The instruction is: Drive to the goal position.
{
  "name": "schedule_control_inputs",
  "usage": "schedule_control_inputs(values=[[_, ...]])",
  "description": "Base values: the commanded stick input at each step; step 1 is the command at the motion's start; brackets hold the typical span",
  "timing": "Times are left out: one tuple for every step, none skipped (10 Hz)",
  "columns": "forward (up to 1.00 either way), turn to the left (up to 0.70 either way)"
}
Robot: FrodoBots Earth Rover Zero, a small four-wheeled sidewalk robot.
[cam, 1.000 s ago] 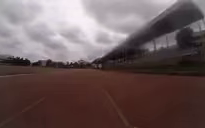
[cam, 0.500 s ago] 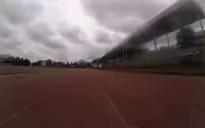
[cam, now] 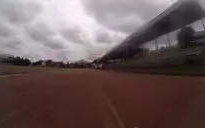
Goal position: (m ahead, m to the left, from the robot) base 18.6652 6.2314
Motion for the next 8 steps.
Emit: schedule_control_inputs(values=[[0.7, 0.0], [0.7, 0.0], [0.7, 0.0], [0.7, 0.0], [0.7, 0.0], [0.7, 0.0], [0.7, 0.0], [0.7, 0.0]])
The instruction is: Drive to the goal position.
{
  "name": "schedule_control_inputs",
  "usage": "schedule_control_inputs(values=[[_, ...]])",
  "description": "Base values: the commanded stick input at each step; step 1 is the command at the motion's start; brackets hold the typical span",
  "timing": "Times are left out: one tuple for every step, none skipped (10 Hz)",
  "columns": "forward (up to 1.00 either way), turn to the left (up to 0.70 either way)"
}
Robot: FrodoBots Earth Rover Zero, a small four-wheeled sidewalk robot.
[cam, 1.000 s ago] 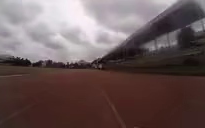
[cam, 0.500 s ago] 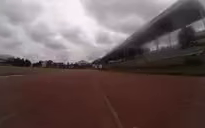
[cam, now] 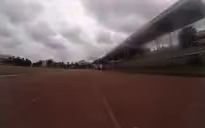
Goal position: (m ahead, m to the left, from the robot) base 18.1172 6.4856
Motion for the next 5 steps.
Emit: schedule_control_inputs(values=[[0.7, 0.0], [0.7, 0.0], [0.7, 0.0], [0.7, 0.0], [0.7, 0.0]])
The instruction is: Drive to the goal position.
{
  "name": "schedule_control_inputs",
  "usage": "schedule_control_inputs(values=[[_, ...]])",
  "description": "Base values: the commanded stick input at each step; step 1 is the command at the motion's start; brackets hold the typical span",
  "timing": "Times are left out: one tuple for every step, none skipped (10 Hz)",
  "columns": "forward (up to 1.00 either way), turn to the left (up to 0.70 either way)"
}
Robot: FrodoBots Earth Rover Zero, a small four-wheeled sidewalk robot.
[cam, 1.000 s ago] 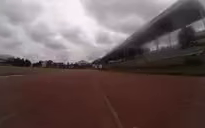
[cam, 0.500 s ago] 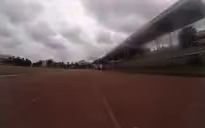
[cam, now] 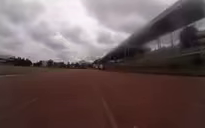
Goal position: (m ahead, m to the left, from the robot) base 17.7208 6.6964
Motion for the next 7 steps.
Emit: schedule_control_inputs(values=[[0.7, 0.0], [0.7, 0.0], [0.7, 0.0], [0.7, 0.0], [0.7, 0.0], [0.7, 0.0], [0.7, 0.0]])
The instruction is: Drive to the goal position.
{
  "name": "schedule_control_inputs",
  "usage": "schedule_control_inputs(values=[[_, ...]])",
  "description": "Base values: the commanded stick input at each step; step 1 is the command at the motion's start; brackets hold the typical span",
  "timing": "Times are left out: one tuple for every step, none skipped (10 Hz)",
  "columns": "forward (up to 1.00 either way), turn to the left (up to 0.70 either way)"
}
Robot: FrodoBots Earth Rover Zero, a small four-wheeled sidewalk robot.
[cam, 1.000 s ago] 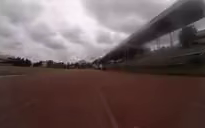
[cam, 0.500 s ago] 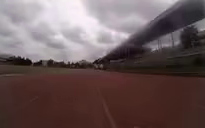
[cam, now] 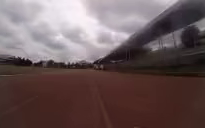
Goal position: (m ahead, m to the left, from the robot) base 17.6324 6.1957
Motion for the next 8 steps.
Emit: schedule_control_inputs(values=[[0.7, 0.0], [0.7, 0.0], [0.7, 0.0], [0.7, 0.0], [0.7, 0.0], [0.7, 0.0], [0.7, 0.0], [0.7, 0.0]])
